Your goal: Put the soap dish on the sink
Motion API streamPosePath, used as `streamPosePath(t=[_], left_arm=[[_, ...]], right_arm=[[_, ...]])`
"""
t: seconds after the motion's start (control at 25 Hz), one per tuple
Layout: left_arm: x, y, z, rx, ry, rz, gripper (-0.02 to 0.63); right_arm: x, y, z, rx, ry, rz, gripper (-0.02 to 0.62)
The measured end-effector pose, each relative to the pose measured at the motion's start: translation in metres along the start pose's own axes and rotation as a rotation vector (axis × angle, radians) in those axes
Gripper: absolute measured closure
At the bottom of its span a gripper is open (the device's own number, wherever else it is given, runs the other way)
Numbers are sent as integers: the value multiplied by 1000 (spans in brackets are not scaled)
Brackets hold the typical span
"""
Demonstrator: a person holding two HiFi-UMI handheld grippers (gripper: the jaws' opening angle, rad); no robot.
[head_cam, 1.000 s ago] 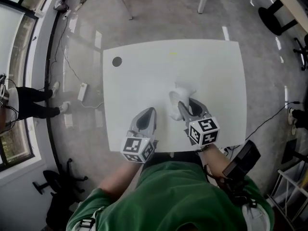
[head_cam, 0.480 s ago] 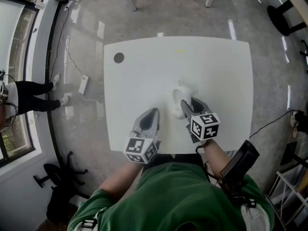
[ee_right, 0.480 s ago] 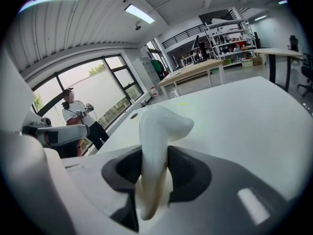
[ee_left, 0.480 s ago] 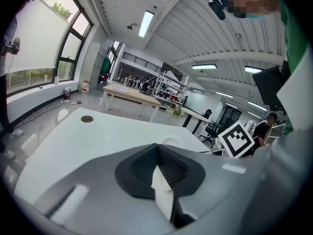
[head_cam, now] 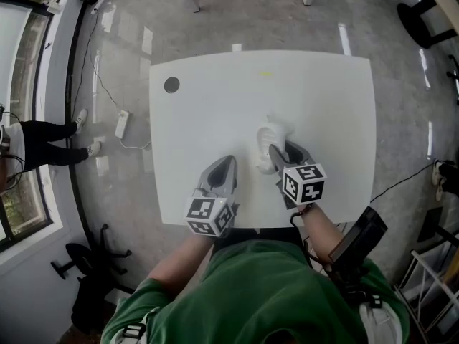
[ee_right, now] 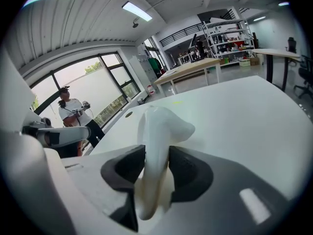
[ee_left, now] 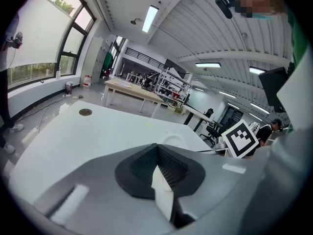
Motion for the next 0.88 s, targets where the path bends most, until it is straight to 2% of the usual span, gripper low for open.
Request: streamPosePath(t=[0.2,0.52,0.88], left_arm=[[-4,-5,0,2,-2,-9,600],[-3,-14,3,-9,-8,-46,600],[10,-19,4,-25,-41,-114,600]], right_arm=[[3,-14,3,8,32,28,434],[6,-23,9,16,46,15,428],[24,-34,-1,76,-16,15,428]])
Point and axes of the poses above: the fingertips, and each gripper's own axes: x backward along the fingers, y to its left, z out of its underside, the point moved 4 cm from there along x, backward along the fingers, and after that the axes turned 4 degrees about -z, right-handed, at the moved point
